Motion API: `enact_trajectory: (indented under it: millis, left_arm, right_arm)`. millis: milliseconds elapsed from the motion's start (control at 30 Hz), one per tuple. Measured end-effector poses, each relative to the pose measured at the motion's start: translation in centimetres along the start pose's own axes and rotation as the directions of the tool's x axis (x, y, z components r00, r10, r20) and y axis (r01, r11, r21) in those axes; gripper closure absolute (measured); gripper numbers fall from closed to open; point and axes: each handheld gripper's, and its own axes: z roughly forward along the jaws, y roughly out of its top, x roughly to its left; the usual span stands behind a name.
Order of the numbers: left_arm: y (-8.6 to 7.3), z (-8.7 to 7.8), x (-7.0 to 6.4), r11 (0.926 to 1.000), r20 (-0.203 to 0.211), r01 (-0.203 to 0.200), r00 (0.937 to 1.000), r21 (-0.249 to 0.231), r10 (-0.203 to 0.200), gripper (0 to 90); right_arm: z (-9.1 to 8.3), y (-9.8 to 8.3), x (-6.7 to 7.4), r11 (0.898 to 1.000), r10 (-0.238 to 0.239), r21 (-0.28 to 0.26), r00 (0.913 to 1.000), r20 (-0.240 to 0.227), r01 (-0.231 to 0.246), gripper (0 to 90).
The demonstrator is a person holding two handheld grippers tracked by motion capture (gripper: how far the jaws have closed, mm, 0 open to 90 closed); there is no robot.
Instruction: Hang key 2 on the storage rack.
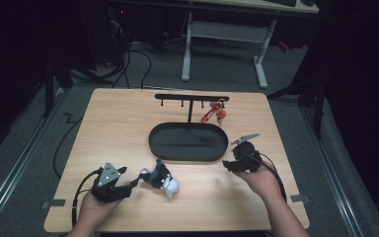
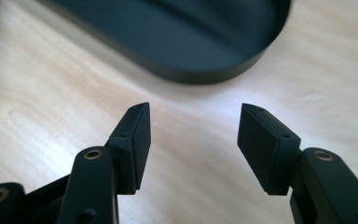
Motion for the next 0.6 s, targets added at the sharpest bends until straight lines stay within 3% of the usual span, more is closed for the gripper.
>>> enact_trajectory:
  millis: [200,400,467,600]
  left_arm:
    - [0.0,0.3,-0.1,1.0000,0.019,0.006,0.9998,0.000,-0.006,37.9]
    - [0.1,-0.1,-0.1,0.9998,0.016,0.002,0.9999,-0.017,-0.002,37.8]
    - [0.2,-0.1,-0.1,0.9998,0.015,0.002,0.9999,-0.020,-0.002,37.8]
    - [0.3,0.1,0.0,0.9998,0.018,0.002,0.9998,-0.020,-0.002,37.7]
  right_arm:
    - [1.7,-4.8,2.2,0.996,0.009,-0.094,1.0000,-0.005,-0.009,42.6]
    - [2.5,-6.4,3.8,0.994,-0.002,-0.110,1.0000,-0.005,0.001,42.1]
    - [2.4,-6.4,4.8,0.992,-0.025,-0.120,0.9997,-0.001,0.025,41.8]
    - [2.2,-6.2,5.6,0.988,-0.030,-0.155,0.9994,-0.020,0.026,41.8]
